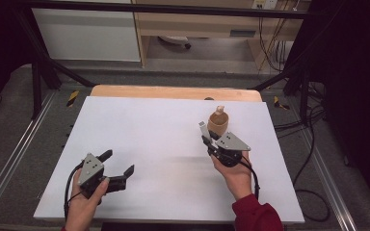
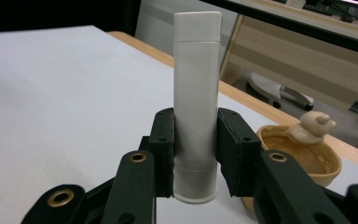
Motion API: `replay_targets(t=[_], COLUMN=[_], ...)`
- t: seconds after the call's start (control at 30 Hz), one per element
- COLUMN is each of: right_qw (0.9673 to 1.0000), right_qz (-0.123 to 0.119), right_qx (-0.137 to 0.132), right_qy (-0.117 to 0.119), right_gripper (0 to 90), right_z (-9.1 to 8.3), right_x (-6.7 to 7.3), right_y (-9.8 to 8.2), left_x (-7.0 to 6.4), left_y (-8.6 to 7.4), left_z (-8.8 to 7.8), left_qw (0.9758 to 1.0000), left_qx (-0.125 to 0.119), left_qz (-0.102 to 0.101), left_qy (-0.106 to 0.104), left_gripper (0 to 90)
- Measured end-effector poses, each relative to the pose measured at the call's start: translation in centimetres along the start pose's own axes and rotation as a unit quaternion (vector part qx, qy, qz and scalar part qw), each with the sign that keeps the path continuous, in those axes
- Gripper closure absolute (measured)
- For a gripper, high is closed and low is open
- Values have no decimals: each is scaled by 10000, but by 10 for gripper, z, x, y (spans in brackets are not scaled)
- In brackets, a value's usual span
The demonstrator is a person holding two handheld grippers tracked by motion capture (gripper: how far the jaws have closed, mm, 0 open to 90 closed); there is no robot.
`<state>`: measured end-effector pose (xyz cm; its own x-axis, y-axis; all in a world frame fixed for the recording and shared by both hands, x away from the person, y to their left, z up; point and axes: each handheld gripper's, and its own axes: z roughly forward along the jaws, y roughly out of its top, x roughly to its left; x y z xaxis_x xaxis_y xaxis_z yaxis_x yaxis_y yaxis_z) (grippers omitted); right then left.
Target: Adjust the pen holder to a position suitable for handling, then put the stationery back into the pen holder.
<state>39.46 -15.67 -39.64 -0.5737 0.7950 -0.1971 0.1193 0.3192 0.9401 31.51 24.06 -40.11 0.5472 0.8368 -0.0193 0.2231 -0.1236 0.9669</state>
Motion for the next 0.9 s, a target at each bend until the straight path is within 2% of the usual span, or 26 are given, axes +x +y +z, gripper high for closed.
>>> replay_targets(t=[0.1, 0.27, 0.33, 0.47, 0.57, 0.67, 0.9], right_qw=[9998, 9988, 9981, 9967, 9951, 9935, 9915], right_qz=[157, 443, 564, 754, 929, 1084, 1222], right_qx=[-103, -209, -254, -283, -296, -274, -272], right_qy=[-2, -28, -48, -121, -176, -204, -350], right_gripper=[683, 683, 683, 683, 683, 684, 683], right_z=[-3, -7, -7, -5, -1, 5, 16], right_x=[-3, -9, -13, -23, -33, -43, -63], right_y=[2, 3, 5, 12, 17, 21, 32], left_x=[10, 25, 26, 25, 24, 24, 25], left_y=[1, -2, -3, -5, -7, -9, -10], left_z=[-6, -15, -16, -13, -11, -7, -5], left_qw=[9996, 9992, 9990, 9992, 9995, 9992, 9992], left_qx=[-155, -211, -230, -176, -7, 56, 148], left_qz=[-207, -291, -360, -342, -280, -369, -326], left_qy=[-72, 147, 136, 113, 151, 119, 186], left_gripper=[69, 69, 69, 69, 69, 70, 72])
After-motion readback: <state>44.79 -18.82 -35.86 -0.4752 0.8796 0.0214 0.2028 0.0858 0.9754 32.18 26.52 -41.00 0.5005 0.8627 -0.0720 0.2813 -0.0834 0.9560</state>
